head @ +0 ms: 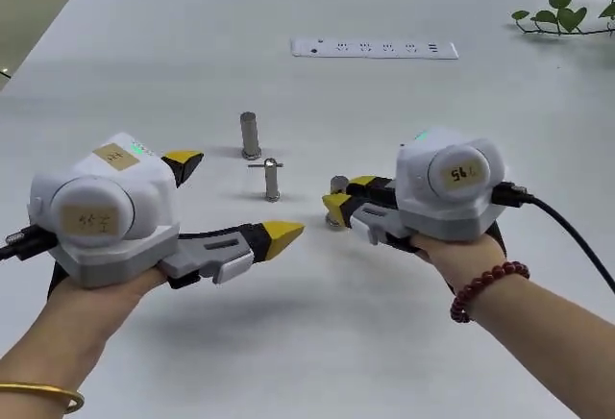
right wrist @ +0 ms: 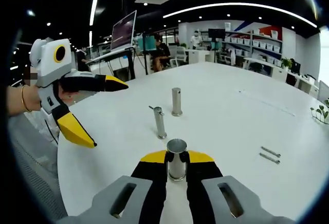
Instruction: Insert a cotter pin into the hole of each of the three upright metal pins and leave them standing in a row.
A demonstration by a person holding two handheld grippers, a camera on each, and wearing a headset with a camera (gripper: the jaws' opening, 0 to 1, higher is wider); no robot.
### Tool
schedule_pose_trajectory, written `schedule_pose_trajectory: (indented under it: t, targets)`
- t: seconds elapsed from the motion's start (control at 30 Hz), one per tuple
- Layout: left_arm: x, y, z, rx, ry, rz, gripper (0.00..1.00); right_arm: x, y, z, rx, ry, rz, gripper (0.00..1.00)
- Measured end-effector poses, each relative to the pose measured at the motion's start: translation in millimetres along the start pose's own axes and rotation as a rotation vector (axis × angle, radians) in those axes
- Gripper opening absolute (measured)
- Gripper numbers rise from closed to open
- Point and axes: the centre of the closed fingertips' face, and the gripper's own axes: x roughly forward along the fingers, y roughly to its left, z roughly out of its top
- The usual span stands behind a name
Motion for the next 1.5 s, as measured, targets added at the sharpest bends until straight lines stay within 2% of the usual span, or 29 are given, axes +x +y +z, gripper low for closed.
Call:
schedule_pose_trajectory:
  t: [0.2, 0.4, 0.67, 1.0, 1.17, 1.4, 1.5]
  targets:
    - [-0.7, 0.8, -1.6, -0.003, 0.010, 0.001, 0.80, 0.0, 3.1, -5.5, -0.005, 0.007, 0.007, 0.08]
    - [-1.2, 2.3, 0.8, 0.001, -0.003, 0.005, 0.84, -0.6, 5.3, -6.9, -0.060, 0.015, 0.016, 0.08]
    - [-1.4, 1.8, 2.8, 0.007, -0.014, 0.003, 0.88, -0.6, 6.0, -7.5, -0.075, 0.001, 0.050, 0.08]
    - [0.1, 0.1, 1.8, 0.010, -0.012, -0.005, 0.92, -0.6, 6.5, -6.7, -0.076, 0.003, 0.069, 0.09]
    - [0.6, -0.4, 0.5, 0.008, -0.007, -0.008, 0.95, -1.3, 7.3, -5.6, -0.036, 0.006, 0.078, 0.11]
    - [-0.1, -1.3, 2.6, 0.008, -0.015, -0.010, 0.98, -11.3, 7.8, 1.7, -0.009, -0.004, 0.098, 0.16]
    - [0.1, -1.6, 3.4, 0.006, -0.018, -0.011, 0.98, -18.5, 8.3, 2.5, -0.048, 0.011, 0.105, 0.19]
